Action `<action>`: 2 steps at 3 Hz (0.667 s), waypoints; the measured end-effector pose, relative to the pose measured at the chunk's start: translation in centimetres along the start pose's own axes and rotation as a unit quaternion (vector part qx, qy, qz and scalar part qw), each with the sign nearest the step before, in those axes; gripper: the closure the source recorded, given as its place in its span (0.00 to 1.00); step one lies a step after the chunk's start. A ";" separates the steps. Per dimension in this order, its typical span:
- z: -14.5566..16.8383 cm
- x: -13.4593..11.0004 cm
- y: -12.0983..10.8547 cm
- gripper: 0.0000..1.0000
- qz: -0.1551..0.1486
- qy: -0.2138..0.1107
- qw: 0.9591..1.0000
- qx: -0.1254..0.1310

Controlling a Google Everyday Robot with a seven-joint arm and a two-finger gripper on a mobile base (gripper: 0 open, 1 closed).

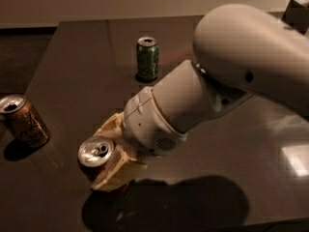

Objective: Knock coke can over

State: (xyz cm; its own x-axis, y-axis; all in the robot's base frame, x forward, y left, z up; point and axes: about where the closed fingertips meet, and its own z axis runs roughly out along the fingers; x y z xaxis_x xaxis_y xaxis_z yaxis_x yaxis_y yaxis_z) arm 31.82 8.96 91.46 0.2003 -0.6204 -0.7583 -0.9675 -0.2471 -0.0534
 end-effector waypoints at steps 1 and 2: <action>-3.5 1.4 -2.6 1.00 0.009 0.052 0.998 0.026; -6.7 3.7 -5.0 1.00 0.025 0.124 0.991 0.047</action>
Offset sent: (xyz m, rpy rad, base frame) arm 0.1115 -0.1095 0.0197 -0.4153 -0.1229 -0.1962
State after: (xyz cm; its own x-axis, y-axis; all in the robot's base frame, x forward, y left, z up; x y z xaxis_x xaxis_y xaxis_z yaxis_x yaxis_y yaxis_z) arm 38.44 2.88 93.30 0.1731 -0.7967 -0.5790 -0.9848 -0.1489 -0.0895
